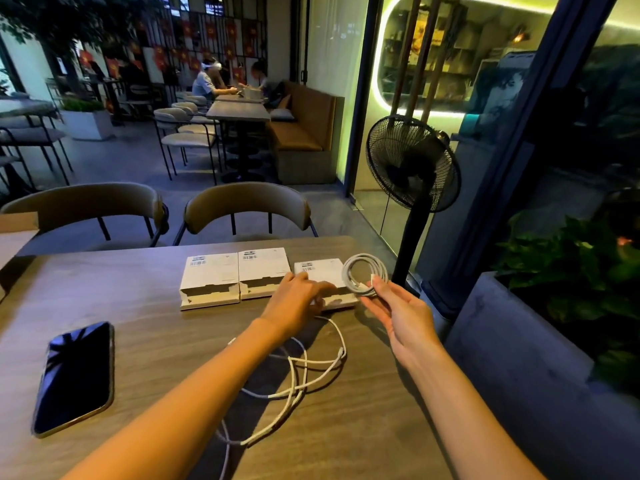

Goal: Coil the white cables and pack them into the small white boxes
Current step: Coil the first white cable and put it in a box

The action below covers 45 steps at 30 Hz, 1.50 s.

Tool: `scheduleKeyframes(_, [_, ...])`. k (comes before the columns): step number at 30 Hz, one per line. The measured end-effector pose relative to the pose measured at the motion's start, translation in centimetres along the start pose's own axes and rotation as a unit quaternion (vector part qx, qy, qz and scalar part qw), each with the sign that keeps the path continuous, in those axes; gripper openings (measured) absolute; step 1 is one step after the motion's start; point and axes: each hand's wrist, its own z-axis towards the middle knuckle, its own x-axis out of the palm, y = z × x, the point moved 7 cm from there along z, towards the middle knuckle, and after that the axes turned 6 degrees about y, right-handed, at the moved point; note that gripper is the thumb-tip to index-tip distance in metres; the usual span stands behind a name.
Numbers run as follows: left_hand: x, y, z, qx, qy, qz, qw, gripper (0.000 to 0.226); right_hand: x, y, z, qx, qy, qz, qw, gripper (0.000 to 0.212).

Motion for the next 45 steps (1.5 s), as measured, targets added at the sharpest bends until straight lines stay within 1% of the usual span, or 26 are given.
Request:
scheduleKeyframes(3, [-2.8,-2.3,-0.7,0.068,-0.043,-0.036,0.996,0.042,-0.2,2.1,0.2,-0.031,-0.006,-0.006,0.999,0.017])
scheduleKeyframes(5, [-4.8,-3.3,-1.3,0.08,-0.059,-0.11,0.989,0.04,-0.1,3.7,0.6,-0.048,-0.001,-0.018,0.999,0.018])
scheduleKeyframes(6, [-5.6,-3.7,-1.6,0.083,-0.058,-0.157,0.982,0.037,0.0,4.4,0.6,-0.059,0.001,-0.043,0.997,0.017])
scheduleKeyframes(8, [-6.9,-4.5,-2.0,0.087,-0.042,-0.237,0.967,0.035,0.4,5.5,0.5,-0.078,0.002,-0.133,0.988,0.015])
scheduleKeyframes(10, [-7.6,-5.2,-2.4,0.083,-0.029,-0.278,0.956,0.032,1.0,5.7,-0.1,-0.087,0.012,-0.221,0.971,0.016])
scheduleKeyframes(13, [-8.3,-5.3,-2.9,0.055,-0.037,-0.319,0.946,0.028,1.2,5.7,-1.3,-0.109,0.013,-0.3,0.948,0.022])
scheduleKeyframes(15, [-8.5,-5.1,-3.2,0.037,-0.046,-0.348,0.936,0.023,1.2,6.0,-2.0,-0.127,0.013,-0.357,0.925,0.02])
scheduleKeyframes(19, [-8.7,-4.7,-3.9,0.005,-0.062,-0.418,0.906,0.015,1.8,6.7,-2.8,-0.127,0.069,-0.443,0.885,0.016])
scheduleKeyframes(22, [-8.6,-4.5,-4.2,-0.013,-0.076,-0.437,0.896,0.012,2.6,7.4,-3.0,-0.125,0.107,-0.51,0.845,0.006])
scheduleKeyframes(23, [-8.5,-4.4,-4.2,-0.02,-0.079,-0.44,0.894,0.013,2.8,7.5,-3.0,-0.112,0.123,-0.531,0.831,0.007])
scheduleKeyframes(25, [-8.2,-4.0,-4.3,-0.033,-0.082,-0.45,0.888,0.014,3.3,7.3,-2.9,-0.094,0.147,-0.583,0.793,0.008])
scheduleKeyframes(28, [-7.8,-3.6,-4.5,-0.047,-0.088,-0.459,0.883,0.014,4.3,7.0,-3.1,-0.09,0.19,-0.657,0.724,0.01])
scheduleKeyframes(30, [-7.7,-3.4,-4.7,-0.051,-0.091,-0.453,0.885,0.014,4.9,6.5,-3.6,-0.084,0.223,-0.681,0.693,0.013])
scheduleKeyframes(32, [-7.8,-3.3,-4.9,-0.049,-0.094,-0.439,0.892,0.017,5.1,5.9,-3.8,-0.072,0.24,-0.685,0.684,0.016])
scheduleKeyframes(34, [-8.0,-3.4,-4.8,-0.041,-0.093,-0.427,0.898,0.019,5.1,5.3,-4.1,-0.067,0.242,-0.689,0.68,0.036])
scheduleKeyframes(35, [-8.0,-3.4,-4.8,-0.036,-0.092,-0.425,0.9,0.019,5.0,5.1,-4.2,-0.064,0.241,-0.691,0.679,0.04])
scheduleKeyframes(37, [-8.0,-3.3,-4.6,-0.038,-0.095,-0.427,0.899,0.016,4.7,4.6,-4.2,-0.076,0.247,-0.7,0.666,0.043])
scheduleKeyframes(38, [-8.0,-3.3,-4.6,-0.042,-0.097,-0.432,0.896,0.014,4.5,4.5,-4.2,-0.088,0.246,-0.706,0.659,0.049])
scheduleKeyframes(40, [-7.8,-3.1,-4.5,-0.052,-0.103,-0.447,0.887,0.011,4.0,4.1,-3.8,-0.112,0.233,-0.706,0.659,0.056])
scheduleKeyframes(42, [-7.6,-2.8,-4.6,-0.064,-0.118,-0.465,0.875,0.008,3.5,4.0,-3.5,-0.144,0.217,-0.695,0.67,0.049])
scheduleKeyframes(43, [-7.6,-2.7,-4.7,-0.068,-0.128,-0.466,0.872,0.007,3.2,4.1,-3.2,-0.158,0.206,-0.684,0.681,0.045])
scheduleKeyframes(45, [-7.5,-2.5,-4.9,-0.069,-0.136,-0.444,0.883,0.014,2.4,4.4,-2.8,-0.169,0.192,-0.646,0.72,0.047])
